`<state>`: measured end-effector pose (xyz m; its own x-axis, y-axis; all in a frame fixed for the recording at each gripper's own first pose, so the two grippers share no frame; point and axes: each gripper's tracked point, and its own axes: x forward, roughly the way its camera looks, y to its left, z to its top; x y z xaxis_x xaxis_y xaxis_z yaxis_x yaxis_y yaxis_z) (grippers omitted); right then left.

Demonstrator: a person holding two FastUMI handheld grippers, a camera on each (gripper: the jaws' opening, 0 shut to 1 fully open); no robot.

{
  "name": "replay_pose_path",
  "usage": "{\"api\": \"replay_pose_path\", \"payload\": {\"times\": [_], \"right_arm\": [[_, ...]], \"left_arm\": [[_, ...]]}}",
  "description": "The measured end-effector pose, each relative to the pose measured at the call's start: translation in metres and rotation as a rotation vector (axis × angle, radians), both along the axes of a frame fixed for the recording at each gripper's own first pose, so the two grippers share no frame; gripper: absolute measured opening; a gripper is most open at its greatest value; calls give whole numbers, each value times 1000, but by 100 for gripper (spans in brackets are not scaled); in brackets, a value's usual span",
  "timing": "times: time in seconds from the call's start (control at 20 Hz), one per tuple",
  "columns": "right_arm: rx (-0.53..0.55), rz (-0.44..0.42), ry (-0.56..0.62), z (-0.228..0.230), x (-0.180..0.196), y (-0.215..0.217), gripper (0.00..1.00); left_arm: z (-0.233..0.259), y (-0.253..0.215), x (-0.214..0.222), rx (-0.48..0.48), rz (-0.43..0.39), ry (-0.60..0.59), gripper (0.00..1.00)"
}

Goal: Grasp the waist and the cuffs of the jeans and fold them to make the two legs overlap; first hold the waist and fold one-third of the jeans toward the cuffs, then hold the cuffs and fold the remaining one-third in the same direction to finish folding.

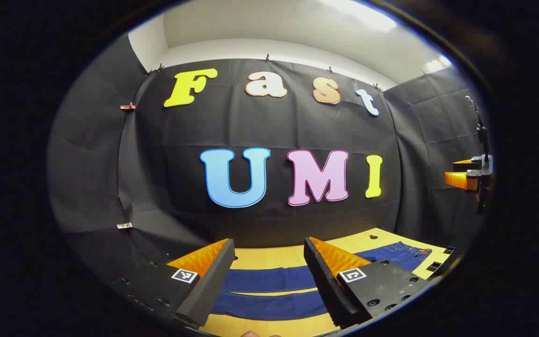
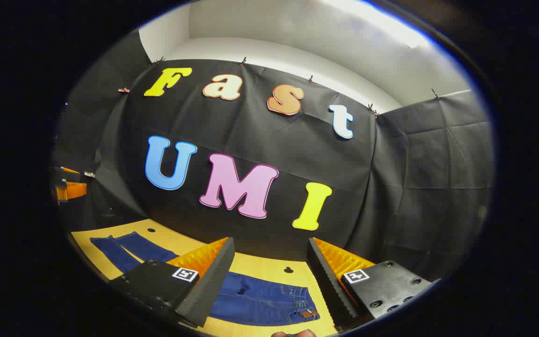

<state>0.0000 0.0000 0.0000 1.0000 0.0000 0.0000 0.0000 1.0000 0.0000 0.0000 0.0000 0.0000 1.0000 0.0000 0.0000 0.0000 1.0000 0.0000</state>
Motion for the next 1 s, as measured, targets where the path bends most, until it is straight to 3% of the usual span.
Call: {"api": "replay_pose_path", "payload": {"times": [0.6, 0.8, 1.0], "right_arm": [[-32, -102, -5, 8, -4, -36, 94], [26, -146, -17, 22, -4, -51, 96], [9, -171, -9, 14, -3, -58, 96]], "left_arm": [[5, -31, 45, -39, -121, -15, 94], [7, -48, 62, -71, -174, -19, 94], [6, -60, 74, -78, -194, -9, 94]]}}
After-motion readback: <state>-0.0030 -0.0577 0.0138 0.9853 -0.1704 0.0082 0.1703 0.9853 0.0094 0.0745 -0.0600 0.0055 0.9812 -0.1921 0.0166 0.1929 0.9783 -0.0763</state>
